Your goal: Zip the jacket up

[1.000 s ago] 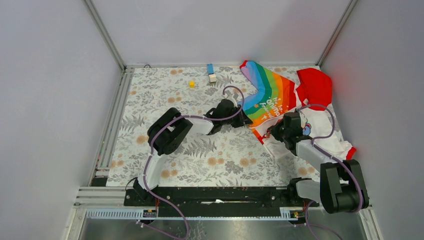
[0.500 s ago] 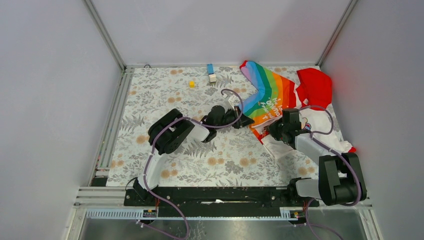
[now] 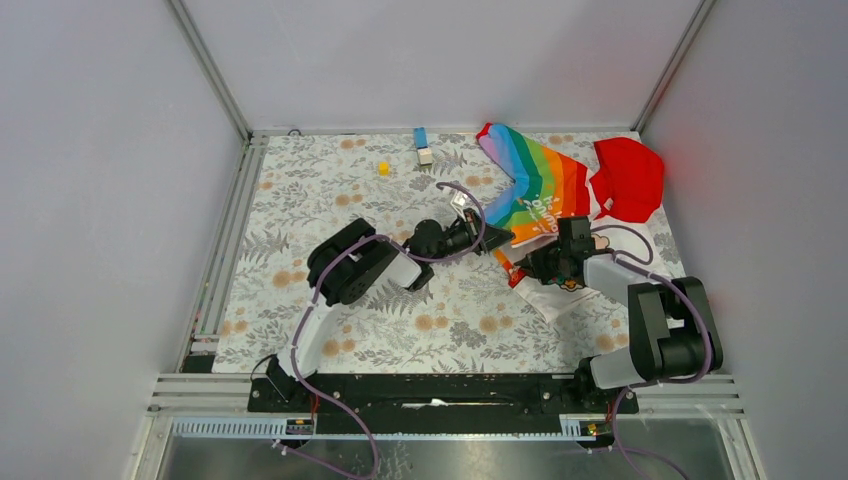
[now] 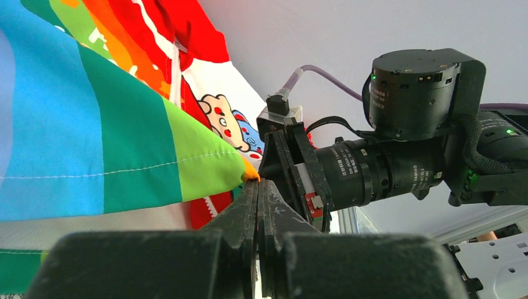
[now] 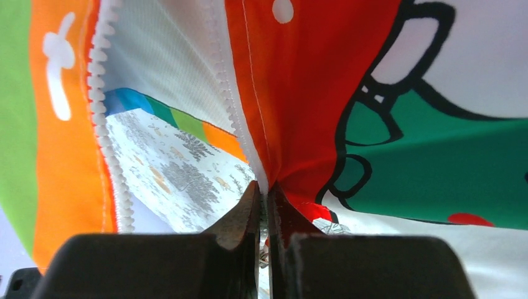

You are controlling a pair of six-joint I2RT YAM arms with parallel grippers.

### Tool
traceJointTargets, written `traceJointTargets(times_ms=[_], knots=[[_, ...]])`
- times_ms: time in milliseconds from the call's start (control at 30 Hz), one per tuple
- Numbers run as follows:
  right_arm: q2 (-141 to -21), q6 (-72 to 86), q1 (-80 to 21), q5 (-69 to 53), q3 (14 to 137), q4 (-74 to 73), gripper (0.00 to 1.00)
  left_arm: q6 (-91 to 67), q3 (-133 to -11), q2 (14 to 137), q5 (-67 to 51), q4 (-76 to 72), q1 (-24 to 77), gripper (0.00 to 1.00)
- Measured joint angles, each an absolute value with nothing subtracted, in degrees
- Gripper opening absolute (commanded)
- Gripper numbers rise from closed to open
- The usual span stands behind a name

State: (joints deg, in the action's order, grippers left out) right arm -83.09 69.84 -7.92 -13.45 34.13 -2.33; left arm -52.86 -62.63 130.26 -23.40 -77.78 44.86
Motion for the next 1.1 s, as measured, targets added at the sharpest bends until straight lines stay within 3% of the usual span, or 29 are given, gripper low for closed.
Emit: traceJointTargets(times_ms=[633,1100], knots=[[-74.85,86.46,-7.94,-9.91,28.58,0.8,0.0,-49.65,-61.25,130.37,-21.04,-81.21,46.85,0.0],[-73.82,89.67,-7.94,-8.6,28.6,2.68,0.0,-48.47,-61.25,131.26,-20.49,-82.19,47.37,0.0]])
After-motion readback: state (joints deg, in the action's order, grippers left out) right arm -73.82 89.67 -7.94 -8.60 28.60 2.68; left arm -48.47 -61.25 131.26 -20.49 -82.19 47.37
